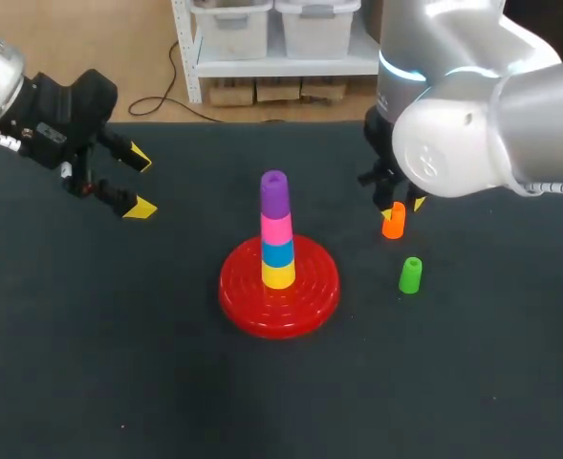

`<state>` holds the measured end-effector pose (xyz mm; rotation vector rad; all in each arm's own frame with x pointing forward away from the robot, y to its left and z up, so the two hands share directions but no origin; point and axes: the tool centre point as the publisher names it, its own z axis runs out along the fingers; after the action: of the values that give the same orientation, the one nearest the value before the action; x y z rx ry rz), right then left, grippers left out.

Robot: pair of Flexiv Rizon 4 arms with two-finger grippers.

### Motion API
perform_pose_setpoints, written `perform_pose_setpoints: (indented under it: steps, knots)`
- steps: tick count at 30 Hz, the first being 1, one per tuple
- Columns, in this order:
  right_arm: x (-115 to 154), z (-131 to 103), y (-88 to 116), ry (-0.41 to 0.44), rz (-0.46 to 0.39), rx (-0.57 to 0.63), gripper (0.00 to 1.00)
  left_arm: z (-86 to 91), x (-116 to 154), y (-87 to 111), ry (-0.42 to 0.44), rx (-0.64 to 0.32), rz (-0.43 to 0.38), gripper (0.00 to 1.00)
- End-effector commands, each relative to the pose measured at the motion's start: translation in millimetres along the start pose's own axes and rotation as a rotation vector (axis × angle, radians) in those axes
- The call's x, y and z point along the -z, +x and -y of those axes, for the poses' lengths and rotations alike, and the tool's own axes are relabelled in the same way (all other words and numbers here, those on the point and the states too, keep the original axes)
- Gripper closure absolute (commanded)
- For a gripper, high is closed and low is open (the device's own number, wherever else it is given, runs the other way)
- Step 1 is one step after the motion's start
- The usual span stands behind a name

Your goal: Pick up and stack the cylinders on the red base in this order: pink,purple,orange,green

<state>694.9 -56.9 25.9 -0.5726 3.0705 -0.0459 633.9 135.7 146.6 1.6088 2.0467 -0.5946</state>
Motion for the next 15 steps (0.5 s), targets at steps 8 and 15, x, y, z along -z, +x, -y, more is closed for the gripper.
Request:
perform_pose_setpoints:
  steps: [8,15]
  knots:
    - [-1.4,-2.1,-2.7,-0.005,0.006,-0.006,0.70,-0.4,-0.1,-0.2,0.001,0.001,-0.003,0.00]
    - [-1.8,-4.4,-2.6,-0.005,0.011,-0.011,1.00,-0.4,-0.1,-0.2,0.001,0.001,-0.003,0.00]
